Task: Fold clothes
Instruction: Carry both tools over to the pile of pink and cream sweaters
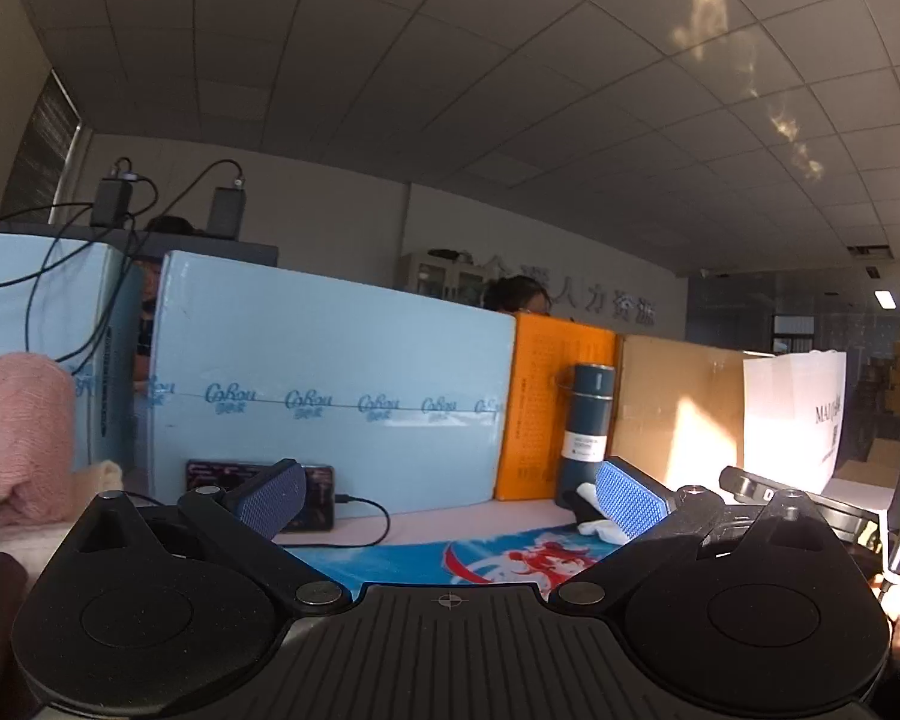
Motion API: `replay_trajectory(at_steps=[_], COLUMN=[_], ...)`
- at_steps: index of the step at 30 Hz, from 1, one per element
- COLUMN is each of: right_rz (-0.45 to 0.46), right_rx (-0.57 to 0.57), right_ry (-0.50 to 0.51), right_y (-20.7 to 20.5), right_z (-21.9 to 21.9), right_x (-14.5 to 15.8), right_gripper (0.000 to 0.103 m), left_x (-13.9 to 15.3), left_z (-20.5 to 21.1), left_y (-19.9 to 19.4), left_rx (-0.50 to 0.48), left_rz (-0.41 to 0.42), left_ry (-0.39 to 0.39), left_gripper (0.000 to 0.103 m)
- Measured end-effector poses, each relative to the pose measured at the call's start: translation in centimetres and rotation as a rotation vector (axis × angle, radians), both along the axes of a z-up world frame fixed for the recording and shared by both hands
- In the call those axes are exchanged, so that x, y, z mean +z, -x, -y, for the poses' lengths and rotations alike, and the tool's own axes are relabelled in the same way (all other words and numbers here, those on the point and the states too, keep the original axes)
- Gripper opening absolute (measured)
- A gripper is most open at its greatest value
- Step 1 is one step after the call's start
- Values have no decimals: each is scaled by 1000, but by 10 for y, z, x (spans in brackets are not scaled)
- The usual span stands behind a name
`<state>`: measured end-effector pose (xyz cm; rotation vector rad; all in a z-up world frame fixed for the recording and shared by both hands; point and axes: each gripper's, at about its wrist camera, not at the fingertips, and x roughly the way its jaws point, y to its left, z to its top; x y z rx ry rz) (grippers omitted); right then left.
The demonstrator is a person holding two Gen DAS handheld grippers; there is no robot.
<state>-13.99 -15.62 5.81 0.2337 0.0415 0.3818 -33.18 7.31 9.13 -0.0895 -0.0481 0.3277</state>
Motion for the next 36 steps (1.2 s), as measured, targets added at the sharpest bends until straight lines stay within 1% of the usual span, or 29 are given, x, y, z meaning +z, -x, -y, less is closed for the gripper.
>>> replay_trajectory(at_steps=[3, 4, 5, 7, 9, 11, 12, 15, 16, 18, 20, 22, 24, 26, 27, 30, 33, 35, 36], right_rz=[-3, -11, -18, -33, -62, -99, -126, -216, -242, -288, -320, -348, -389, -447, -486, -558, -648, -729, -765], right_rx=[207, 279, 347, 503, 639, 759, 810, 948, 982, 1041, 1089, 1122, 1149, 1174, 1190, 1227, 1234, 1241, 1239], right_ry=[-17, -14, -6, 20, 42, 58, 64, 82, 93, 115, 125, 135, 156, 190, 211, 232, 178, 152, 150], right_y=[25, 31, 37, 51, 63, 72, 76, 85, 88, 96, 105, 110, 114, 115, 114, 112, 102, 95, 93], right_z=[-20, -27, -35, -55, -77, -97, -107, -135, -143, -159, -171, -183, -196, -211, -221, -242, -264, -283, -292], right_x=[14, 18, 20, 24, 25, 25, 24, 21, 19, 16, 13, 10, 7, 2, -2, -9, -18, -26, -30], right_gripper=[103, 103, 103, 103, 103, 103, 103, 103, 103, 103, 103, 103, 103, 103, 103, 103, 103, 103, 103], left_x=[13, 16, 20, 23, 22, 18, 15, 3, 1, -4, -11, -18, -28, -41, -48, -68, -72, -75, -76], left_z=[-18, -25, -32, -48, -65, -83, -92, -111, -116, -122, -130, -140, -152, -158, -160, -161, -148, -143, -139], left_y=[39, 50, 62, 89, 112, 139, 154, 191, 198, 213, 225, 234, 243, 250, 252, 257, 251, 248, 244], left_rx=[152, 196, 239, 337, 443, 516, 539, 577, 597, 675, 765, 832, 884, 879, 857, 802, 772, 695, 684], left_rz=[78, 94, 108, 121, 120, 127, 132, 149, 150, 129, 82, 38, -7, -19, -26, -35, -10, 2, -3], left_ry=[-32, -31, -27, 13, 87, 181, 244, 382, 403, 431, 472, 532, 629, 705, 737, 832, 806, 833, 825], left_gripper=[103, 103, 103, 103, 103, 103, 103, 103, 103, 103, 103, 103, 103, 103, 103, 103, 103, 103, 103])
